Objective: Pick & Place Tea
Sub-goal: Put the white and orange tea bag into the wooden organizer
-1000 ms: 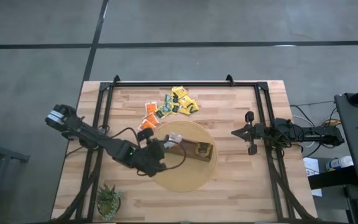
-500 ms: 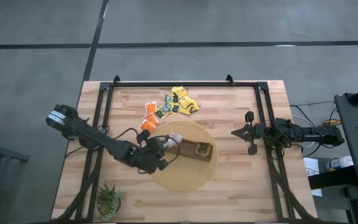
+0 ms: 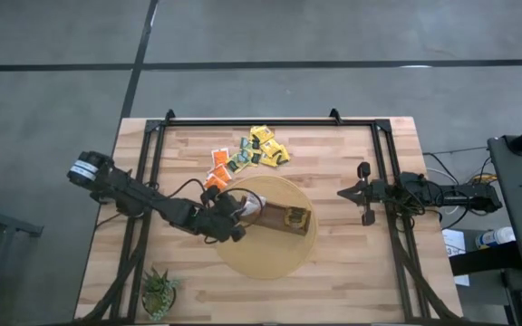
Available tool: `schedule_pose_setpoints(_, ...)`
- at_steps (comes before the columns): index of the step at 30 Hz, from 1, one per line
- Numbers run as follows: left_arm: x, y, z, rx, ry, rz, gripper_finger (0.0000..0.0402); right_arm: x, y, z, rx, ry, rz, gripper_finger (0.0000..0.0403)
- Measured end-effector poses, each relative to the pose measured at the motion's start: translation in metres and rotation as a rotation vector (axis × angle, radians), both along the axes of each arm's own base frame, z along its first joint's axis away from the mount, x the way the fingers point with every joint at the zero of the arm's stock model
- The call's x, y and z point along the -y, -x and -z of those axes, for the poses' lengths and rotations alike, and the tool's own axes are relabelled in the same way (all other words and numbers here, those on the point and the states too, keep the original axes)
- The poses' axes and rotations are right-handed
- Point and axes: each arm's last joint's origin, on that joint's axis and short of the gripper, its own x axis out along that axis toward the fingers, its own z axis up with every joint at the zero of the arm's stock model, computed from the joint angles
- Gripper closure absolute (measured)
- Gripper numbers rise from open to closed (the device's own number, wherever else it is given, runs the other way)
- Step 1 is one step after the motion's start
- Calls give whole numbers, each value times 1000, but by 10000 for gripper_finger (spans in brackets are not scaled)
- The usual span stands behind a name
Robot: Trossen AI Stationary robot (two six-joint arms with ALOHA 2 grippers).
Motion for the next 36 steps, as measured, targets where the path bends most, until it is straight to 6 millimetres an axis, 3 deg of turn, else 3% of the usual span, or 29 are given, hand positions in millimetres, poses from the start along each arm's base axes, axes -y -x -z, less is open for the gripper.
schedule_pose_setpoints(6,-4,-2,1,-7,20,30,304,0,0,0,0,0,0,394)
schedule_pose_setpoints(14,-11,-6,0,-59,32,122,394,0,0,0,0,0,0,394)
schedule_pose_setpoints(22,-13,-22,-26,-106,0,288,401,0,0,0,0,0,0,394)
schedule_pose_setpoints(30,-24,-21,-53,-319,-20,302,401,0,0,0,0,0,0,394)
schedule_pose_setpoints(36,-36,-27,-67,-334,2,368,401,0,0,0,0,0,0,394)
